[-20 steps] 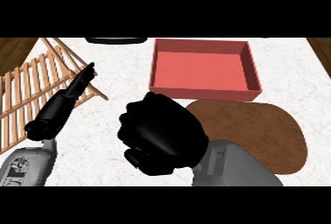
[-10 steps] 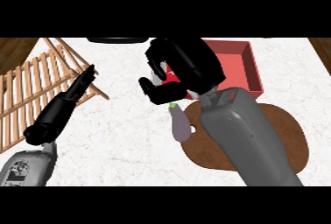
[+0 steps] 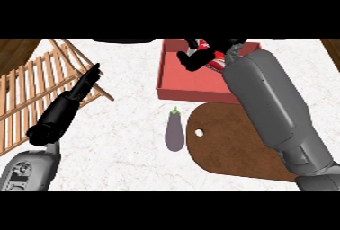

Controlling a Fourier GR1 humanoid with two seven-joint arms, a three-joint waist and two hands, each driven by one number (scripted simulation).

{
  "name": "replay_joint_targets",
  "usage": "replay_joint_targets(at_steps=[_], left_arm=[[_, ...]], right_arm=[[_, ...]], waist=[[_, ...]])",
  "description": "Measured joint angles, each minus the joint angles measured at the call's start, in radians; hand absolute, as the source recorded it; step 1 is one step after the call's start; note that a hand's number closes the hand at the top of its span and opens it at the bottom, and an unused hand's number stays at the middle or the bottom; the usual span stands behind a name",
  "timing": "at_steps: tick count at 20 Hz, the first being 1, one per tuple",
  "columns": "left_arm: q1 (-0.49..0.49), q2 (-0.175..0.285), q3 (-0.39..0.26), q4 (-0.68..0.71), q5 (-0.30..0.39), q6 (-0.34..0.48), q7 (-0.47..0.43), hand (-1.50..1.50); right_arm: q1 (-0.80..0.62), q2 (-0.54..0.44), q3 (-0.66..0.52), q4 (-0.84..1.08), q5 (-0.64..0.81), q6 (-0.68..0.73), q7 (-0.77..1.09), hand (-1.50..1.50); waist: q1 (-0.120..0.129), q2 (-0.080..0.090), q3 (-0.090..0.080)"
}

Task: Pick the can from the cutting board and place it in the cardboard box

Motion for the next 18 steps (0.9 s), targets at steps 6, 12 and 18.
replay_joint_targets(at_steps=[6, 12, 18], left_arm=[[-0.003, 0.003, 0.006, 0.011, 0.007, -0.016, -0.014, 0.00], [-0.024, -0.002, 0.006, 0.025, 0.000, -0.017, -0.009, 0.00], [-0.018, 0.004, 0.014, 0.026, 0.005, -0.032, -0.022, 0.00]], right_arm=[[-0.088, -0.084, -0.003, 0.266, 0.024, 0.099, -0.138, 1.50], [-0.143, -0.124, 0.034, 0.477, 0.085, 0.163, -0.257, -1.50], [-0.177, -0.137, 0.013, 0.590, 0.069, 0.195, -0.460, -1.50]], waist=[[0.014, 0.006, 0.000], [0.019, 0.009, 0.001], [0.024, 0.010, 0.001]])
